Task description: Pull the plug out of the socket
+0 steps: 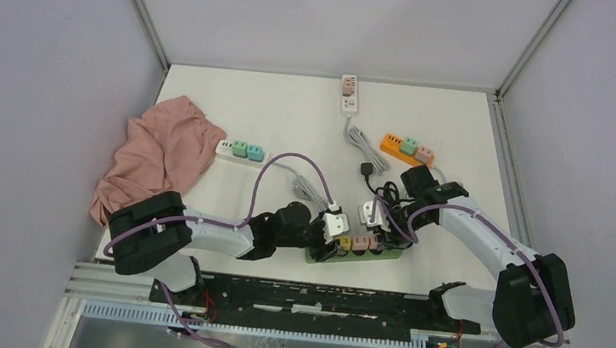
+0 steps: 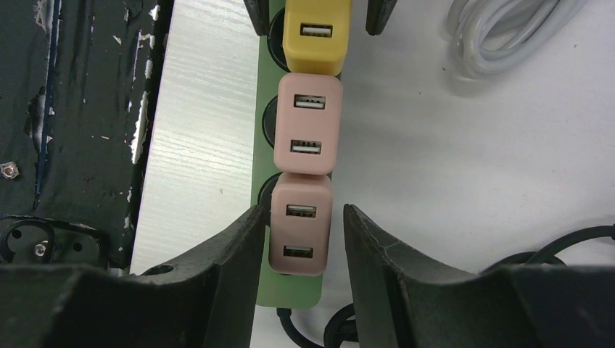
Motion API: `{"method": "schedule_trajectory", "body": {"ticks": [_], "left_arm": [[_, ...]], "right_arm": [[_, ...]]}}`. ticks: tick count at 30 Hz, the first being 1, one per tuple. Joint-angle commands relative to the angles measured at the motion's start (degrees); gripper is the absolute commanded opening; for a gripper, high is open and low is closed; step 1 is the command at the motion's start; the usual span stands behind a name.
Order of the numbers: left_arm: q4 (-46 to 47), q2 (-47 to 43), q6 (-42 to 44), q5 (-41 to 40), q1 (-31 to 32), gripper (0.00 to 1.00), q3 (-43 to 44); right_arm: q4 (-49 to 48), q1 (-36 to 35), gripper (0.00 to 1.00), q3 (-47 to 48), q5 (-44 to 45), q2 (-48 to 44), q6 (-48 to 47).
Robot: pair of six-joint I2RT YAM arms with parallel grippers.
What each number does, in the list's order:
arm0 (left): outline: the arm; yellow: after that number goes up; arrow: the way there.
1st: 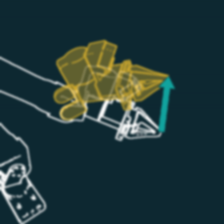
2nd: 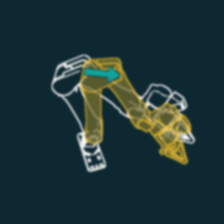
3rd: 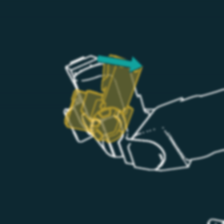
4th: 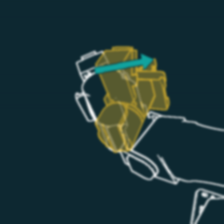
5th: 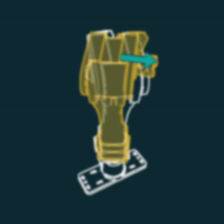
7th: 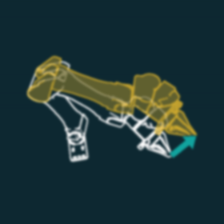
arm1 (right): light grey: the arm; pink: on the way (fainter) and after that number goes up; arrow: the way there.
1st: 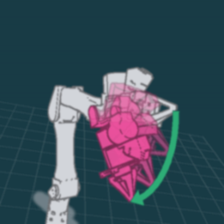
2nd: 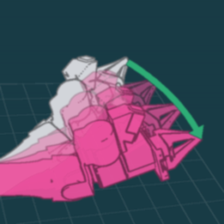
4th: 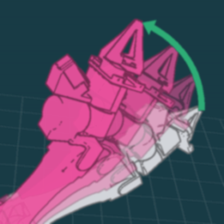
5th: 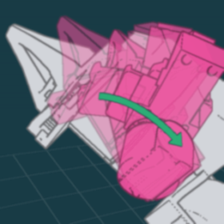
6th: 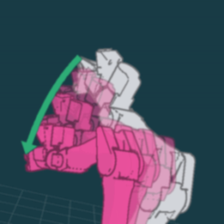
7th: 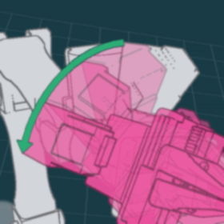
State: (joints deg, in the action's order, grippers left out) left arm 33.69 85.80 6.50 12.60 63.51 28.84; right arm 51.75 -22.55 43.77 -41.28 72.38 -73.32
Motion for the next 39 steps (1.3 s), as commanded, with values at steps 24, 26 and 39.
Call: {"method": "schedule_trajectory", "body": {"ticks": [24, 26, 39], "left_arm": [[8.89, 2.99, 0.62, -0.71, 0.50, 0.03, -1.79], [8.60, 2.89, 0.57, -0.89, 0.52, 0.03, -2.27], [3.80, 3.35, 2.25, -2.89, 0.45, 0.03, -2.89]], "right_arm": [[1.78, -2.67, 0.11, 0.90, -2.42, 1.07, -1.50], [2.80, -3.05, 0.07, 1.20, -3.84, 0.65, -2.23], [-5.59, -2.52, 0.00, 2.89, 1.05, -0.56, 12.43]]}}
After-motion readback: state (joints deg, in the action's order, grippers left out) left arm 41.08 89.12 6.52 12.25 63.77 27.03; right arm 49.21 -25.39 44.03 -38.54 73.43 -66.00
